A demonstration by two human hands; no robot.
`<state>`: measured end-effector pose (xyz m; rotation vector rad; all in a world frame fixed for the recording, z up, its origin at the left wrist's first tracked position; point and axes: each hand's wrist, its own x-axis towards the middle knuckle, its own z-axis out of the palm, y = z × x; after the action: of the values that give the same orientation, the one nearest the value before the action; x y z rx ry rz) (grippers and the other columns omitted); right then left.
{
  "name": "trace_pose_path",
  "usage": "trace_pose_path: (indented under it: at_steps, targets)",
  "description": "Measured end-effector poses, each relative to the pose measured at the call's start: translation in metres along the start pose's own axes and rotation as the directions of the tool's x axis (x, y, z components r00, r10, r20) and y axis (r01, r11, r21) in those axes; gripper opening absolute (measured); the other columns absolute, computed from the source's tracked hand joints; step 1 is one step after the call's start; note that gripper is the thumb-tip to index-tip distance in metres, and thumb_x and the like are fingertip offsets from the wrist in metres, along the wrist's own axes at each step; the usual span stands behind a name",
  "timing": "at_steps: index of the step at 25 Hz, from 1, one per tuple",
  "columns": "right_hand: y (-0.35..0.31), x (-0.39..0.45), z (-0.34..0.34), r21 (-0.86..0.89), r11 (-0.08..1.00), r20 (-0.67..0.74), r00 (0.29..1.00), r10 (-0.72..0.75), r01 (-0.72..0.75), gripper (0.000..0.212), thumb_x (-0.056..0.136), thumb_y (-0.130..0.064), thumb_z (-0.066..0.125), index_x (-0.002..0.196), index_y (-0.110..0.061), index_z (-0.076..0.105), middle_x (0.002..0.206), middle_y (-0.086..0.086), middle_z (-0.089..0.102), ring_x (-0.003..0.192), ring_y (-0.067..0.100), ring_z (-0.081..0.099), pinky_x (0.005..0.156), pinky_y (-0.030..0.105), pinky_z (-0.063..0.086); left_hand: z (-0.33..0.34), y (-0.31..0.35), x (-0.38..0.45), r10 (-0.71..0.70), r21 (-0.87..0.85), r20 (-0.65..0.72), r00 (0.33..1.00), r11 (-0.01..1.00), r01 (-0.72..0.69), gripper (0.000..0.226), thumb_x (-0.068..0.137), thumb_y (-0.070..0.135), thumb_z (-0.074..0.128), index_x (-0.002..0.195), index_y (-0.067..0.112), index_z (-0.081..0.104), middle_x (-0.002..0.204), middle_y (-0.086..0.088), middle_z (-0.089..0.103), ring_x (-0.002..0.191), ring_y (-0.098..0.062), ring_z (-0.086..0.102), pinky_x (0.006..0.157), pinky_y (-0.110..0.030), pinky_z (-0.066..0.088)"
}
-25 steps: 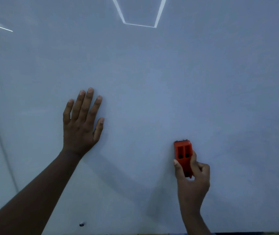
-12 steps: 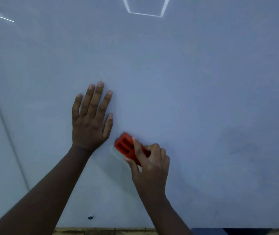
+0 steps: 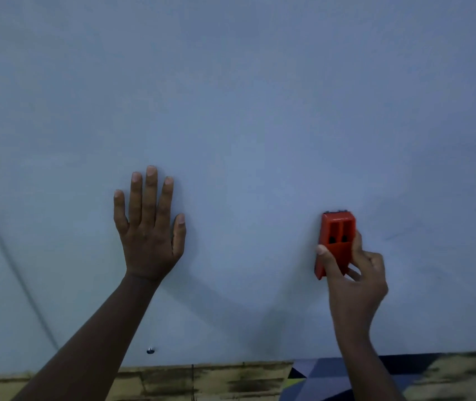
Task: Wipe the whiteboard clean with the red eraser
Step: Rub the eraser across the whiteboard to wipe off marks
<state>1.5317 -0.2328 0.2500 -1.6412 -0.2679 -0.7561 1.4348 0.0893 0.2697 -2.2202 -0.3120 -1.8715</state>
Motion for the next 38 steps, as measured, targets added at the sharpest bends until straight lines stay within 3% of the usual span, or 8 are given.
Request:
trace_pose_path:
  at_steps: [5, 11, 20, 25, 27, 30, 33, 38]
  targets:
    - [0.035, -0.041, 0.0, -0.079, 0.992, -0.073, 0.993, 0.094, -0.099, 0.069, 0.083, -0.026, 0.087, 0.144, -0.011, 0.059, 0.104, 0.003, 0.063, 0.091, 0.011, 0.064, 0.08, 0.036, 0.062, 0.005, 0.003, -0.025, -0.01, 0.006, -0.001, 1.0, 1.0, 0.01, 0.064, 0.11, 0.033, 0.039, 0.168, 0.01, 0.024, 0.177, -0.01, 0.009, 0.165, -0.029, 0.008, 0.132, -0.055, 0.008]
    - [0.032, -0.069, 0.027, 0.029, 0.987, -0.137, 0.978, 0.16, -0.157, 0.061, 0.076, -0.045, 0.087, 0.126, -0.012, 0.072, 0.105, 0.002, 0.076, 0.094, 0.009, 0.073, 0.074, 0.042, 0.066, 0.009, 0.004, -0.032, -0.037, -0.009, -0.013, 0.999, 0.999, 0.036, 0.062, 0.11, 0.032, 0.038, 0.168, 0.012, 0.025, 0.172, -0.017, 0.023, 0.164, -0.029, 0.009, 0.131, -0.056, 0.009]
    - [0.061, -0.164, 0.074, -0.326, 0.877, 0.375, 0.9, -0.222, 0.352, 0.058, 0.076, -0.057, 0.087, 0.115, -0.018, 0.067, 0.1, -0.001, 0.058, 0.089, 0.016, 0.056, 0.062, 0.026, 0.051, 0.01, 0.034, -0.082, -0.147, -0.105, 0.08, 0.986, 0.982, 0.155, 0.069, 0.109, 0.033, 0.042, 0.169, 0.014, 0.013, 0.176, -0.015, 0.006, 0.164, -0.029, -0.005, 0.131, -0.057, 0.0]
    - [0.064, -0.131, 0.042, -0.023, 0.964, 0.078, 0.96, 0.267, -0.267, 0.045, 0.075, -0.04, 0.092, 0.109, -0.022, 0.068, 0.111, -0.002, 0.064, 0.095, 0.006, 0.067, 0.074, 0.025, 0.061, 0.006, 0.024, -0.119, -0.076, -0.114, 0.172, 0.982, 0.989, 0.097, 0.079, 0.107, 0.042, 0.052, 0.17, 0.015, 0.013, 0.178, -0.008, -0.005, 0.165, -0.031, -0.004, 0.131, -0.056, 0.0]
    - [0.083, -0.106, 0.013, 0.086, 0.884, -0.08, 0.881, 0.467, -0.46, 0.04, 0.075, -0.041, 0.091, 0.105, -0.022, 0.071, 0.105, 0.0, 0.071, 0.097, 0.01, 0.07, 0.079, 0.03, 0.063, 0.005, 0.02, -0.134, -0.059, -0.111, 0.205, 0.977, 0.99, 0.083, 0.08, 0.107, 0.044, 0.053, 0.17, 0.015, 0.013, 0.178, -0.009, -0.005, 0.165, -0.031, -0.005, 0.131, -0.056, 0.0]
    - [0.119, -0.096, -0.014, 0.238, 0.642, -0.037, 0.654, 0.756, -0.729, 0.023, 0.084, -0.036, 0.086, 0.095, -0.02, 0.074, 0.099, 0.006, 0.075, 0.103, 0.028, 0.073, 0.089, 0.047, 0.063, 0.004, 0.022, -0.154, -0.054, -0.09, 0.251, 0.967, 0.993, 0.078, 0.082, 0.106, 0.045, 0.053, 0.171, 0.016, 0.011, 0.178, -0.009, -0.006, 0.164, -0.032, -0.007, 0.131, -0.056, -0.002]
    - [0.134, -0.105, -0.021, 0.288, 0.455, 0.074, 0.493, 0.867, -0.843, 0.029, 0.088, -0.028, 0.083, 0.104, -0.006, 0.072, 0.109, 0.017, 0.075, 0.105, 0.033, 0.074, 0.097, 0.05, 0.059, 0.002, 0.024, -0.17, -0.04, -0.09, 0.288, 0.957, 0.994, 0.069, 0.084, 0.106, 0.047, 0.053, 0.171, 0.016, 0.009, 0.178, -0.01, -0.008, 0.164, -0.032, -0.007, 0.131, -0.057, -0.002]
    - [0.127, -0.119, -0.008, 0.222, 0.511, 0.099, 0.541, 0.835, -0.83, 0.025, 0.092, -0.031, 0.078, 0.088, -0.007, 0.072, 0.093, 0.012, 0.076, 0.096, 0.029, 0.075, 0.092, 0.045, 0.062, -0.002, 0.022, -0.198, 0.0, -0.091, 0.331, 0.944, 0.995, 0.032, 0.084, 0.105, 0.048, 0.057, 0.17, 0.015, 0.015, 0.178, -0.011, -0.004, 0.165, -0.033, -0.003, 0.131, -0.058, 0.001]
